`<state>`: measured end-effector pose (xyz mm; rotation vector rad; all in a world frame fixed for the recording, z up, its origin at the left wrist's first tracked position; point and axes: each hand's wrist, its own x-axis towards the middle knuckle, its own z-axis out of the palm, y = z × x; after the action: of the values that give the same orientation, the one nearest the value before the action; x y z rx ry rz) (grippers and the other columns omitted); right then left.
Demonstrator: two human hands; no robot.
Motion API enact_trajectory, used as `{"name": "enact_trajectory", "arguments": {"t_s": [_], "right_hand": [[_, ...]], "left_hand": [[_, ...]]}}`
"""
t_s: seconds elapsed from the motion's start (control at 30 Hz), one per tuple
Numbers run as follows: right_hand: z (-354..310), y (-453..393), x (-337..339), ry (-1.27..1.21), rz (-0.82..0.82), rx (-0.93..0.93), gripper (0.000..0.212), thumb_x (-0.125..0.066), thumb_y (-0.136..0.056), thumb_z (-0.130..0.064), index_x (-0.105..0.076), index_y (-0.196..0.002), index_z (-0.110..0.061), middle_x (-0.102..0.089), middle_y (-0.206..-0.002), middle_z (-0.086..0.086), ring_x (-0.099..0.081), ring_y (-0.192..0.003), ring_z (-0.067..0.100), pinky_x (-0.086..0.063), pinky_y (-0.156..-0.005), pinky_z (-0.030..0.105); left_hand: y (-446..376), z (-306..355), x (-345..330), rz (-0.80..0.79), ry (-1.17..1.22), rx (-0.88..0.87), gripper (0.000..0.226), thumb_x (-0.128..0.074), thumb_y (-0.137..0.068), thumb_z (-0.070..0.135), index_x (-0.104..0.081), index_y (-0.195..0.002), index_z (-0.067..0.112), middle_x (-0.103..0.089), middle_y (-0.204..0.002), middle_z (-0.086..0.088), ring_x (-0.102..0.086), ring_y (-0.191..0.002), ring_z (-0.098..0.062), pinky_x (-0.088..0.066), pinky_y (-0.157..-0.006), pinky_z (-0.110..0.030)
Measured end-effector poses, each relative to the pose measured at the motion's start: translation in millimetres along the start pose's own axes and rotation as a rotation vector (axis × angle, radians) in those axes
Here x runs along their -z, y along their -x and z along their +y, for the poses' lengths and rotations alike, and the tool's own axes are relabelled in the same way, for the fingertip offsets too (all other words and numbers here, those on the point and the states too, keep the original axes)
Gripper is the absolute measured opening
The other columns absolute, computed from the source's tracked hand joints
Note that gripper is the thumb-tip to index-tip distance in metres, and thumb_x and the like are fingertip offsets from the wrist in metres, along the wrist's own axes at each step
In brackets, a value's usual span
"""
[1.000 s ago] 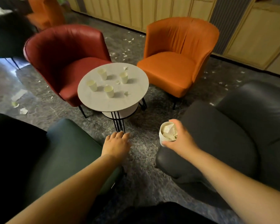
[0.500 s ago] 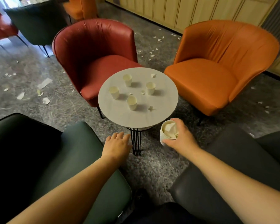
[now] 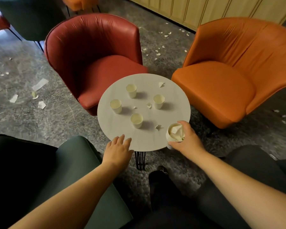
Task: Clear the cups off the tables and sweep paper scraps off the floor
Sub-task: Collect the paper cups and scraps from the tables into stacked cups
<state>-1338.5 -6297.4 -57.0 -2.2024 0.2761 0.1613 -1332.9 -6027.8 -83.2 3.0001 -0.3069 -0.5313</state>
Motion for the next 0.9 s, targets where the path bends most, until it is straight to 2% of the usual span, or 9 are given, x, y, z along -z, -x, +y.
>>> {"name": "enact_trajectory", "arguments": {"t_s": [0.07,0.3,0.43,0.5,0.57,0.67,0.73,0.9], "right_hand": [[-2.2,-28.7,-1.6,0.01,-0.033,0.001,0.087,-0.085,-0.064,-0.026,-0.035,-0.136,-0.031,-0.046,-0.129,0.0,-0.048,-0.109,0.017,-0.04,-0.081,0.026],[-1.0,-126.8,8.9,0.028,-0.12,0.026,0.087,-0.084,-0.066,-0.025,-0.033,-0.135,-0.033,-0.04,-0.115,-0.011,-0.041,-0.102,0.009,-0.036,-0.079,0.022],[6.1,-167.0,9.3,0.031,-0.141,0.027,0.084,-0.084,-0.067,-0.024,-0.034,-0.133,-0.032,-0.04,-0.108,-0.017,-0.041,-0.097,0.005,-0.032,-0.066,0.005],[9.9,-180.4,5.6,0.027,-0.167,0.033,0.083,-0.085,-0.066,-0.024,-0.035,-0.132,-0.032,-0.042,-0.112,-0.014,-0.043,-0.099,0.006,-0.031,-0.067,0.003],[12.4,-192.1,0.8,0.028,-0.199,0.048,0.082,-0.086,-0.066,-0.024,-0.036,-0.13,-0.033,-0.045,-0.117,-0.011,-0.045,-0.102,0.008,-0.034,-0.07,0.005],[15.1,-207.4,-6.5,0.025,-0.219,0.048,0.082,-0.087,-0.065,-0.026,-0.037,-0.13,-0.033,-0.048,-0.127,-0.007,-0.05,-0.11,0.013,-0.043,-0.082,0.021],[14.9,-216.0,-12.0,0.017,-0.218,0.042,0.083,-0.086,-0.066,-0.027,-0.037,-0.132,-0.034,-0.048,-0.13,-0.006,-0.05,-0.112,0.014,-0.045,-0.086,0.024],[17.1,-232.4,-34.0,0.033,-0.2,0.002,0.086,-0.086,-0.067,-0.028,-0.033,-0.134,-0.035,-0.042,-0.126,-0.014,-0.044,-0.106,0.005,-0.033,-0.067,-0.002]], "left_hand": [[-24.9,-2.3,3.9,-0.005,-0.016,-0.002,0.058,-0.039,-0.1,0.049,-0.024,-0.152,0.026,-0.018,-0.162,-0.008,-0.016,-0.148,-0.03,-0.018,-0.118,-0.046],[-115.0,0.4,14.3,-0.03,0.004,0.086,0.057,-0.037,-0.101,0.049,-0.024,-0.151,0.026,-0.019,-0.161,-0.006,-0.018,-0.147,-0.028,-0.02,-0.117,-0.045],[-154.1,6.9,12.8,-0.005,0.042,0.097,0.055,-0.039,-0.1,0.048,-0.025,-0.15,0.027,-0.025,-0.159,-0.005,-0.024,-0.145,-0.028,-0.025,-0.115,-0.043],[-164.1,8.1,9.0,-0.01,0.055,0.102,0.058,-0.044,-0.098,0.049,-0.025,-0.149,0.027,-0.026,-0.159,-0.005,-0.026,-0.143,-0.028,-0.026,-0.114,-0.042],[-171.1,7.5,3.7,-0.032,0.044,0.097,0.067,-0.053,-0.094,0.051,-0.024,-0.149,0.027,-0.025,-0.159,-0.006,-0.027,-0.143,-0.028,-0.027,-0.113,-0.041],[-181.4,4.8,-5.8,-0.075,0.051,0.089,0.083,-0.065,-0.087,0.051,-0.018,-0.151,0.028,-0.021,-0.16,-0.006,-0.025,-0.144,-0.028,-0.026,-0.114,-0.04],[-190.3,2.5,-12.3,-0.095,0.058,0.073,0.091,-0.069,-0.085,0.048,-0.012,-0.154,0.028,-0.017,-0.161,-0.006,-0.023,-0.145,-0.029,-0.025,-0.115,-0.041],[-216.6,-6.6,-29.2,-0.142,0.035,-0.008,0.097,-0.074,-0.082,0.041,-0.009,-0.155,0.03,-0.015,-0.161,-0.007,-0.025,-0.143,-0.03,-0.028,-0.113,-0.042]]}}
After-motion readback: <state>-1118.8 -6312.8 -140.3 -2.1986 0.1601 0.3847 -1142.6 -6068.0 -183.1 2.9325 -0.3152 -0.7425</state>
